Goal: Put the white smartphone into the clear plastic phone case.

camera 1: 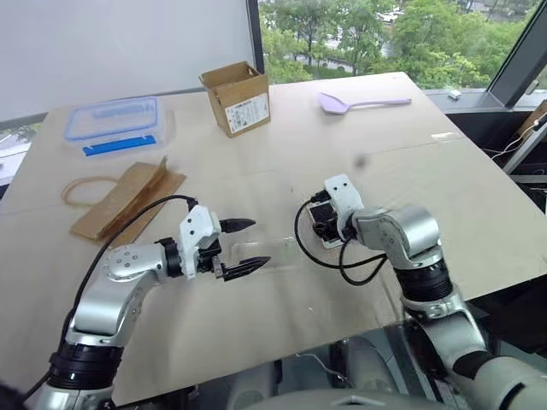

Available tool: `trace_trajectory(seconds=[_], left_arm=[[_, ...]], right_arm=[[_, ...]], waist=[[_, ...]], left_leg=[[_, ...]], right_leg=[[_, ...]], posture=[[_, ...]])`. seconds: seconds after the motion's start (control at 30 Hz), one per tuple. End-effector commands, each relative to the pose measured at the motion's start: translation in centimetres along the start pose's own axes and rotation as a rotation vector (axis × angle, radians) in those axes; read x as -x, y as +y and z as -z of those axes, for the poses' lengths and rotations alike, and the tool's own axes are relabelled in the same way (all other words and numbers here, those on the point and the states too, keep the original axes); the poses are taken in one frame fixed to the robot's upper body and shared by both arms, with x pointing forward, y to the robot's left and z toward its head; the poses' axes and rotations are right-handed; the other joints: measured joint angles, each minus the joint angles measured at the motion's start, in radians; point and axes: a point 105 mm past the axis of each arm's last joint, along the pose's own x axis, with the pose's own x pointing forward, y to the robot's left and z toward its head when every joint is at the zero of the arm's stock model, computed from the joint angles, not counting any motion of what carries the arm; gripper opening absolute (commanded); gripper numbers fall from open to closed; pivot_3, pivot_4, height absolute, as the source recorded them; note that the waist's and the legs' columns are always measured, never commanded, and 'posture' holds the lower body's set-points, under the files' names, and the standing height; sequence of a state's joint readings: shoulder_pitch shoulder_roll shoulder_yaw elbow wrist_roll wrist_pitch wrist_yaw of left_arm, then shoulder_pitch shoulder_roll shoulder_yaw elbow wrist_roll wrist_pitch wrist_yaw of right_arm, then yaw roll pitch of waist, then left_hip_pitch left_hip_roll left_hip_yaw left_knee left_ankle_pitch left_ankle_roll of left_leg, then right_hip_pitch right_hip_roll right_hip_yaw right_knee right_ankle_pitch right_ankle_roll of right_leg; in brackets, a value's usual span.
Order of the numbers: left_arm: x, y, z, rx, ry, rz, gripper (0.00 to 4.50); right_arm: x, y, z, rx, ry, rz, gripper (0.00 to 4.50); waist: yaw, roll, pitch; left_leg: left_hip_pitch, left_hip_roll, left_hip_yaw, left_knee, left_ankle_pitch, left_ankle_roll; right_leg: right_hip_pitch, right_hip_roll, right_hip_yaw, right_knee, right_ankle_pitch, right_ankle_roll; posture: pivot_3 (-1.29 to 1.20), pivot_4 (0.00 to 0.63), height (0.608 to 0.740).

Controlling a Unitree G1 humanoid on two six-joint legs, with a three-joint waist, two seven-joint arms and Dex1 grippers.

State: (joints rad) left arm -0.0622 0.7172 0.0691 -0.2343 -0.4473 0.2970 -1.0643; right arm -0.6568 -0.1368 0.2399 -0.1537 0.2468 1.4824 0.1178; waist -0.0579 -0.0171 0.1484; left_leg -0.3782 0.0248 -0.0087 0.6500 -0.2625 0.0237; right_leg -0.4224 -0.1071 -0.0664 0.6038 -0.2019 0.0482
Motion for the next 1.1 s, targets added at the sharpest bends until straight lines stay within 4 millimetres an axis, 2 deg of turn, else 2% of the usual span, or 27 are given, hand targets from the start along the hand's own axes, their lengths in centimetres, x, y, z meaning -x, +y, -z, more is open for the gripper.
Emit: trace_trajectory(seconds=[0.03, 0.13, 0.23, 0.3, 0.33, 0.43, 0.5, 0.6, 0.73, 0.83, 1.1], left_arm=[[0.5, 0.1, -0.9, -0.035, -0.017, -0.025, 4.50], [0.6, 0.4, -0.8, -0.027, -0.026, -0.050, 4.50], [0.8, 0.7, -0.7, -0.028, -0.034, -0.080, 4.50], [1.1, 0.9, -0.7, -0.026, -0.063, -0.101, 4.50], [1.2, 1.0, -0.6, -0.025, -0.067, -0.108, 4.50], [1.9, 1.2, 0.4, -0.017, -0.044, -0.127, 4.50], [2.6, 1.3, 1.3, -0.007, -0.018, -0.134, 4.50], [3.6, 1.4, 2.4, -0.011, 0.026, -0.139, 4.50], [4.4, 1.7, 3.3, -0.018, 0.059, -0.159, 4.50], [4.6, 1.9, 3.4, -0.017, 0.061, -0.169, 4.50], [5.2, 1.8, 3.9, -0.017, 0.081, -0.186, 4.50]], right_arm=[[-0.2, -2.7, 4.2, 0.091, 0.101, 0.016, 2.93], [1.4, -2.4, 1.6, 0.171, -0.109, -0.151, 2.93], [2.7, -2.7, -0.5, 0.334, -0.217, -0.198, 2.91], [3.6, -2.2, -1.9, 0.441, -0.264, -0.248, 2.90], [4.0, -1.9, -2.5, 0.496, -0.287, -0.268, 2.89], [4.7, -0.4, -3.6, 0.647, -0.318, -0.331, 2.89], [5.1, 1.4, -4.5, 0.708, -0.355, -0.390, 2.88], [5.7, 4.1, -5.4, 0.786, -0.386, -0.485, 2.88], [6.1, 6.6, -4.9, 0.894, -0.337, -0.631, 2.88], [5.6, 7.3, -3.9, 0.978, -0.257, -0.694, 2.88], [3.4, 8.8, -2.6, 1.035, -0.136, -0.776, 2.88]], waist=[[0.020, 0.003, 0.001], [0.044, 0.003, 0.002], [0.045, 0.002, 0.009], [0.041, 0.002, 0.014], [0.040, 0.002, 0.016], [0.037, 0.004, 0.021], [0.033, 0.003, 0.023], [0.031, 0.002, 0.028], [0.042, 0.003, 0.032], [0.046, 0.002, 0.032], [0.037, 0.003, 0.032]], left_leg=[[0.000, -0.002, 0.000, 0.000, 0.000, 0.000], [-0.003, -0.005, 0.000, 0.000, 0.000, 0.000], [-0.009, -0.010, -0.002, 0.001, 0.000, 0.001], [-0.019, -0.019, -0.002, 0.001, -0.001, 0.001], [-0.021, -0.019, -0.002, 0.000, -0.001, 0.001], [-0.028, -0.019, 0.000, -0.002, -0.001, 0.001], [-0.035, -0.018, -0.001, -0.001, 0.000, -0.001], [-0.037, -0.017, -0.001, -0.001, 0.001, -0.002], [-0.037, -0.018, -0.002, 0.003, -0.001, 0.001], [-0.037, -0.019, -0.003, 0.004, -0.001, 0.001], [-0.036, -0.017, -0.004, 0.005, 0.001, -0.002]], right_leg=[[0.000, 0.000, -0.001, 0.001, 0.000, 0.000], [0.000, 0.001, -0.002, 0.002, 0.000, 0.001], [-0.004, 0.001, 0.000, 0.002, 0.004, 0.006], [-0.013, 0.002, 0.007, 0.004, 0.021, 0.011], [-0.016, 0.003, 0.008, 0.003, 0.024, 0.007], [-0.023, 0.005, 0.008, 0.004, 0.024, 0.007], [-0.030, 0.005, 0.006, 0.003, 0.024, 0.006], [-0.030, 0.005, 0.004, 0.003, 0.024, 0.006], [-0.027, 0.004, 0.002, 0.003, 0.024, 0.007], [-0.026, 0.003, 0.001, 0.003, 0.024, 0.007], [-0.026, 0.005, 0.001, 0.007, 0.025, 0.006]], posture=[[0.00, 0.150, 0.740], [0.00, 0.150, 0.740], [0.00, 0.150, 0.740], [0.00, 0.150, 0.740], [0.00, 0.150, 0.740], [0.00, 0.150, 0.740], [0.00, 0.150, 0.740], [0.00, 0.150, 0.740], [0.00, 0.150, 0.740], [0.00, 0.150, 0.740], [0.00, 0.150, 0.740]])
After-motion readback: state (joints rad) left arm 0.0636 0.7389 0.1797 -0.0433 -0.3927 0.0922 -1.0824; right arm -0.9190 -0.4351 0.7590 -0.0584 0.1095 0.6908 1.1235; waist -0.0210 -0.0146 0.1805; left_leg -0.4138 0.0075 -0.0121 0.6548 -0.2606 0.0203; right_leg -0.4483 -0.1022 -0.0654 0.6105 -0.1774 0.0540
